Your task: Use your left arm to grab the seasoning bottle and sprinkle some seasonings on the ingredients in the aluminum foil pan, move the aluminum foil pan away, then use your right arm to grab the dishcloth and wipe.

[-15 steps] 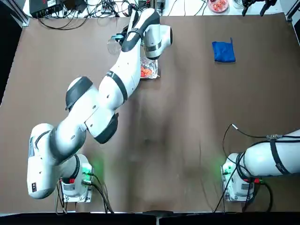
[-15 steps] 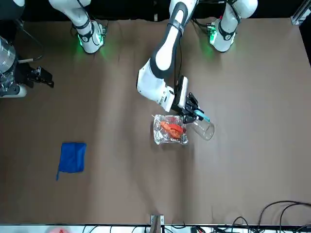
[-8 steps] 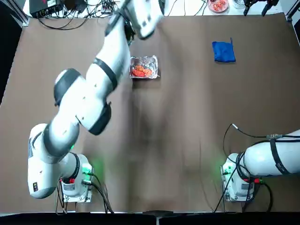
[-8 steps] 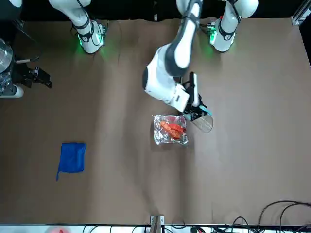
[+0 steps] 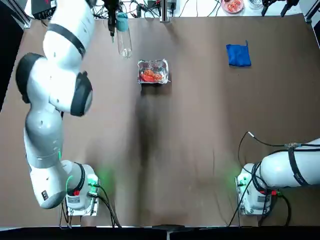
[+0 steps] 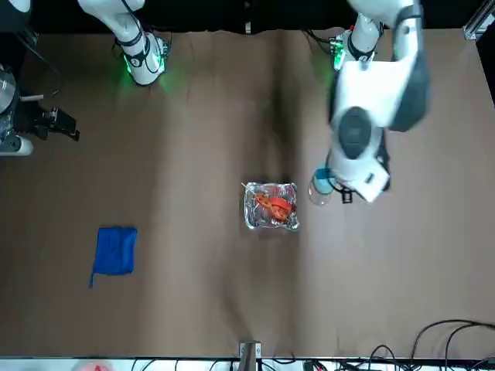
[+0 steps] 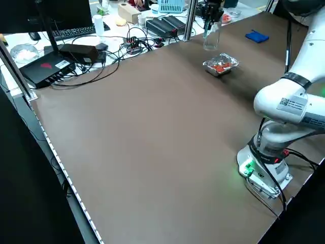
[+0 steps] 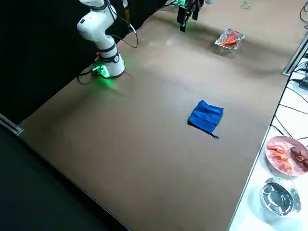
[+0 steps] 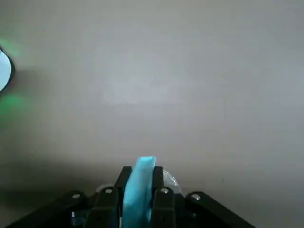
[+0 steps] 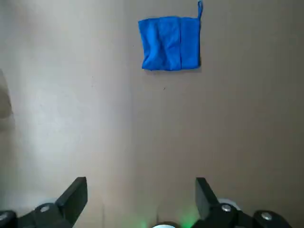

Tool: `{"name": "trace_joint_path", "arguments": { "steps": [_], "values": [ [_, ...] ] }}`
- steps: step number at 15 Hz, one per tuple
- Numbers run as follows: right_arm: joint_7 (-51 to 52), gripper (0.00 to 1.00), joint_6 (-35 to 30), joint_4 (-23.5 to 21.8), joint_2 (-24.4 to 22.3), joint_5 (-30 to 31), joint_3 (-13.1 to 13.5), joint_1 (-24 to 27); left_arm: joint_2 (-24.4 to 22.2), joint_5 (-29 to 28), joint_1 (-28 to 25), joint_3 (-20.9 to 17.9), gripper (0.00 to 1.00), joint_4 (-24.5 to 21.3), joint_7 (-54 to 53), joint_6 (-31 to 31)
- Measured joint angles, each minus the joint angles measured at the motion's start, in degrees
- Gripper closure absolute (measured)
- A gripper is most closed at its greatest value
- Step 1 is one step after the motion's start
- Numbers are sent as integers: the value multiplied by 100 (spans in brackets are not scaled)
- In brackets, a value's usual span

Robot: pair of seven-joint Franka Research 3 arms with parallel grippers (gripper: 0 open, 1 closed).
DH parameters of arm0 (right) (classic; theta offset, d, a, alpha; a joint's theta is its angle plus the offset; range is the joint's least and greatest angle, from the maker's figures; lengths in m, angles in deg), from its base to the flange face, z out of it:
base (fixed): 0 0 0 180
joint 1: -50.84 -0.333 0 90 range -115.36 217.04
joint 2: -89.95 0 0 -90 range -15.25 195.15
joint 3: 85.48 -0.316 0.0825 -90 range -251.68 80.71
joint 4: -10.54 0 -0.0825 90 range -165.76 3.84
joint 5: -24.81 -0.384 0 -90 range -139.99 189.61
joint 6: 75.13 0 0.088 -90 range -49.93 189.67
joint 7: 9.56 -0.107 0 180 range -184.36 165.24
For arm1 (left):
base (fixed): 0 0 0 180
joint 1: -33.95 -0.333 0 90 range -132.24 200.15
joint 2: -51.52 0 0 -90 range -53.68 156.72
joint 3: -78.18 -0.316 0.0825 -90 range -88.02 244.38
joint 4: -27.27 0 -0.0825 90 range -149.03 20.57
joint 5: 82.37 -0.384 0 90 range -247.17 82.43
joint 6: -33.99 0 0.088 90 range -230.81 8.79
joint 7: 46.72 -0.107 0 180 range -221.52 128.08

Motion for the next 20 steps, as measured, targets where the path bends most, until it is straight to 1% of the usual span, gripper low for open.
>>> {"name": "trace_joint_path", "arguments": {
  "steps": [2,4,6,9,10,12,14,15,16,18,20],
  "values": [
    [0,0,0,1,0,0,0,0,-134,356,-348,10,77,-65,-423,-169],
    [0,0,0,1,0,0,1,0,-145,418,-527,20,77,-238,-731,-476],
    [0,0,0,1,0,0,1,1,-143,418,-564,23,77,-552,-938,-916],
    [0,0,4,1,0,0,0,1,-145,418,-615,23,77,-1148,-1242,-1758],
    [0,0,6,1,0,0,1,1,-169,418,-650,22,77,-1382,-1402,-2037],
    [0,0,7,1,0,0,1,1,-348,418,-698,20,77,-2024,-1791,-2685],
    [0,0,7,2,0,0,6,3,-680,418,-702,19,77,-2751,-2075,-3281],
    [0,0,7,2,0,0,8,3,-834,418,-693,23,77,-3051,-2159,-3444],
    [0,0,7,2,0,0,8,3,-1038,418,-594,32,77,-3541,-2212,-3753],
    [0,0,7,2,0,0,11,5,-1104,418,-456,41,77,-3906,-2212,-4058],
    [0,0,7,2,0,0,21,28,-1107,418,-339,50,77,-4141,-2212,-4274]
  ]
}}
